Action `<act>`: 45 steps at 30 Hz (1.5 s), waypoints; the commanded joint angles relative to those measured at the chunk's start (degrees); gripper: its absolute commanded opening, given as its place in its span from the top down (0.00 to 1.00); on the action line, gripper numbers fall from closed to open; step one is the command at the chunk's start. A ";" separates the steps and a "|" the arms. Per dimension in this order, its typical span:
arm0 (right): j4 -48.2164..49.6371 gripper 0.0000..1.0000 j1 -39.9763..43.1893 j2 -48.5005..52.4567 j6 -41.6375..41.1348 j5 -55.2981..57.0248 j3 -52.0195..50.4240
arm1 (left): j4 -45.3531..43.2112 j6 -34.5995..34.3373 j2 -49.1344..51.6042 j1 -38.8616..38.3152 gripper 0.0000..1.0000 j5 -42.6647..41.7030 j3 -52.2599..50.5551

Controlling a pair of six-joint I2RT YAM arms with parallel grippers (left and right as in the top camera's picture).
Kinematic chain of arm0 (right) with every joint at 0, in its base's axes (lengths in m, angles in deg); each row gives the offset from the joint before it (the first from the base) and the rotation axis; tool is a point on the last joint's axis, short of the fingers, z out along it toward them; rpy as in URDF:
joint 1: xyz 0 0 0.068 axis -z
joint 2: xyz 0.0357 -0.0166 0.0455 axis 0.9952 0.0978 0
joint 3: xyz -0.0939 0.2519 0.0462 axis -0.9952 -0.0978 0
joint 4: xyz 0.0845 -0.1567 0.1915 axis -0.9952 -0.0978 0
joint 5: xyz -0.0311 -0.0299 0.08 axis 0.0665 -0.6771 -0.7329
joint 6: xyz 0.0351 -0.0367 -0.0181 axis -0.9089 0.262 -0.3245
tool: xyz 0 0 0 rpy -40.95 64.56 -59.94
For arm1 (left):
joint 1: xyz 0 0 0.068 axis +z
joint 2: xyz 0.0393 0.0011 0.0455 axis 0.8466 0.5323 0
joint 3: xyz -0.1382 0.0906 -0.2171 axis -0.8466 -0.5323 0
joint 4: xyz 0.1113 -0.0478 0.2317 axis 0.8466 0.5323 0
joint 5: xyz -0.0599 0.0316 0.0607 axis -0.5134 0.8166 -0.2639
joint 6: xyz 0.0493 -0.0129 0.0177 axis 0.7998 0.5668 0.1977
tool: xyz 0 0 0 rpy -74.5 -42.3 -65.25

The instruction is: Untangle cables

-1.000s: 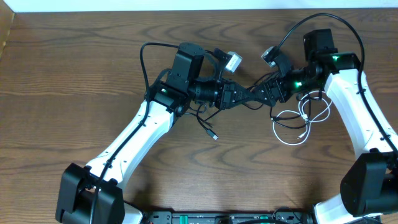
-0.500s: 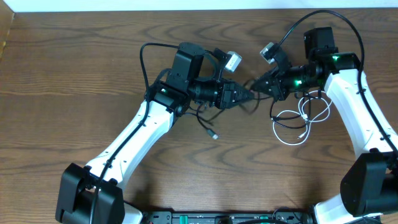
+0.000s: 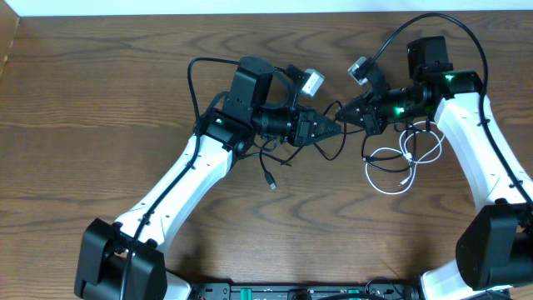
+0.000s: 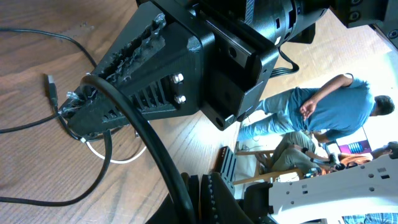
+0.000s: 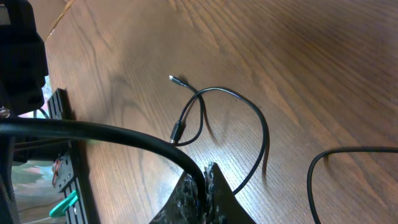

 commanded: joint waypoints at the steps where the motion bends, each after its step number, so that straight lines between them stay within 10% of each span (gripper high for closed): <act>1: 0.07 0.87 -0.28 0.37 0.24 -2.08 -0.17 | -0.15 -0.35 0.24 0.09 0.92 -0.11 0.24; 4: 0.28 0.50 -0.28 0.37 0.24 -2.08 -0.17 | -0.17 -0.57 0.24 0.09 0.92 -2.23 0.24; 26: 5.31 0.47 -1.05 0.37 0.22 -6.84 -0.17 | -0.63 -2.03 0.24 0.09 0.92 -5.60 0.24; 32: 6.51 0.61 -3.02 0.37 0.24 -6.95 -0.17 | -0.63 -2.03 0.24 0.09 0.92 -5.79 0.24; 36: 6.95 0.99 -3.54 0.37 0.22 -6.10 -0.17 | -0.63 -2.03 0.24 0.09 0.92 -5.79 0.24; 45: 6.27 0.99 -3.08 0.37 -6.25 3.02 -0.17 | -0.85 -1.97 0.24 0.11 0.92 -5.68 0.24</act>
